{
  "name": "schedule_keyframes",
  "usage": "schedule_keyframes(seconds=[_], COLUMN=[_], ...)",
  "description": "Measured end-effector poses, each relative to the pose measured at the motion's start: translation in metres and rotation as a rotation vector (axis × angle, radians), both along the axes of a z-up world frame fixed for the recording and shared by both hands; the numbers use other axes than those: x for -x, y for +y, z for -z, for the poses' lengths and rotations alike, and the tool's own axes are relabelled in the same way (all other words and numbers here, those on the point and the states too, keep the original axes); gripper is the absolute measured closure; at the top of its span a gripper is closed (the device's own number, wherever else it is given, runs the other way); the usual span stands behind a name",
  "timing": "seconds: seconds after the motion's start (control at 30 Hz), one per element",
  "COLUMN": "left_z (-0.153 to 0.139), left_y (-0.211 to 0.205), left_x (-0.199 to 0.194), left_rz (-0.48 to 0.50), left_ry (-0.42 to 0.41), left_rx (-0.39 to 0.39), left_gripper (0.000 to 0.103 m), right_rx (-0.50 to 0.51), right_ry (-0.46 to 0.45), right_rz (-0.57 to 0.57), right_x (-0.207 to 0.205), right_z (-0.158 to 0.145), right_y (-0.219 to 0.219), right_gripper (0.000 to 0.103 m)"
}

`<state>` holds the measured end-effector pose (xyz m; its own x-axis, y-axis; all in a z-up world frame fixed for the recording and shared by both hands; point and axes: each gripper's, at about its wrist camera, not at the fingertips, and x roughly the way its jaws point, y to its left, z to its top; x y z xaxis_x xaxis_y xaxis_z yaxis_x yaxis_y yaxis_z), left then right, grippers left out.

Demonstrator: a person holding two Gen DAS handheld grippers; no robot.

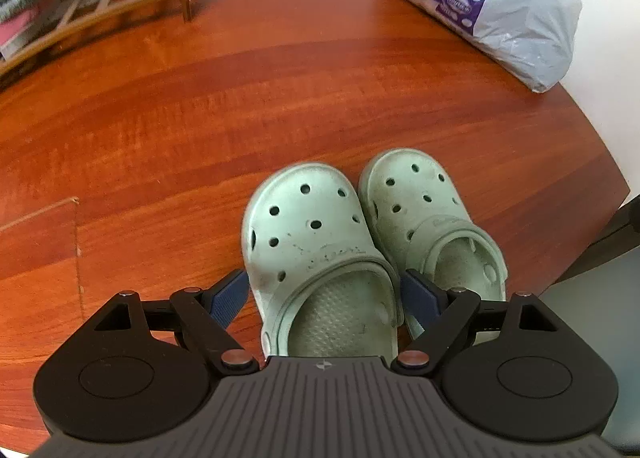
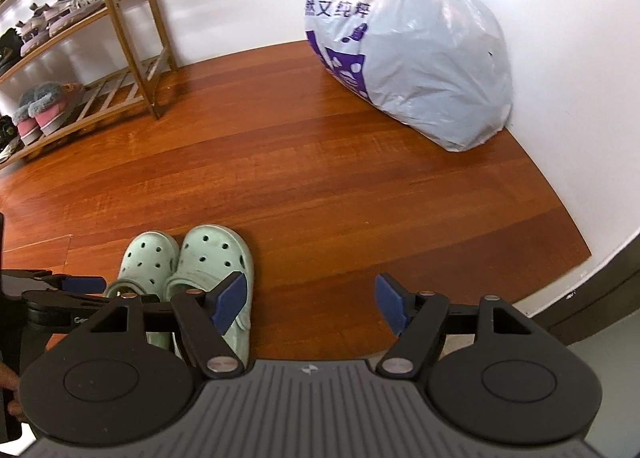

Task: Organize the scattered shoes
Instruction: 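Lower both grippers over the mint-green clogs, then grasp a mint-green clog heel with the left gripper while the right gripper grasps its mate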

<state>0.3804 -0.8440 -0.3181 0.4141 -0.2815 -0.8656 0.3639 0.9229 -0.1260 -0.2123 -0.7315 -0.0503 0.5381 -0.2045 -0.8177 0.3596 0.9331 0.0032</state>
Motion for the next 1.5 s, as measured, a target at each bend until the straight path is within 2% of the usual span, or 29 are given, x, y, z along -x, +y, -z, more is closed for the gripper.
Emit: schedule_keyframes(seconds=[0.1, 0.27, 0.6, 0.83, 0.97, 1.27, 1.5], left_z=[0.003, 0.000, 0.014, 0.014, 0.009, 0.002, -0.011], left_y=[0.000, 0.004, 0.008, 0.007, 0.009, 0.040, 0.065], left_x=[-0.003, -0.004, -0.019, -0.015, -0.011, -0.004, 0.003], left_rz=[-0.017, -0.026, -0.066, -0.066, -0.059, -0.124, -0.181], left_ry=[0.011, -0.026, 0.007, -0.037, -0.060, -0.044, -0.061], left_rx=[-0.003, -0.047, -0.063, -0.072, -0.080, -0.070, -0.059], left_gripper=[0.018, 0.018, 0.018, 0.026, 0.033, 0.034, 0.034], right_rx=[-0.004, -0.015, -0.023, -0.028, -0.044, -0.105, -0.103], right_ry=[-0.002, -0.011, -0.004, 0.013, 0.021, 0.039, 0.077], right_rz=[0.014, 0.029, 0.041, 0.030, -0.002, -0.115, -0.172], right_x=[0.006, 0.012, 0.016, 0.014, 0.008, -0.021, -0.046], right_z=[0.000, 0.000, 0.004, 0.013, 0.022, 0.048, 0.073], right_y=[-0.003, -0.006, -0.008, -0.005, 0.005, 0.036, 0.059], right_gripper=[0.026, 0.026, 0.026, 0.025, 0.024, 0.019, 0.017])
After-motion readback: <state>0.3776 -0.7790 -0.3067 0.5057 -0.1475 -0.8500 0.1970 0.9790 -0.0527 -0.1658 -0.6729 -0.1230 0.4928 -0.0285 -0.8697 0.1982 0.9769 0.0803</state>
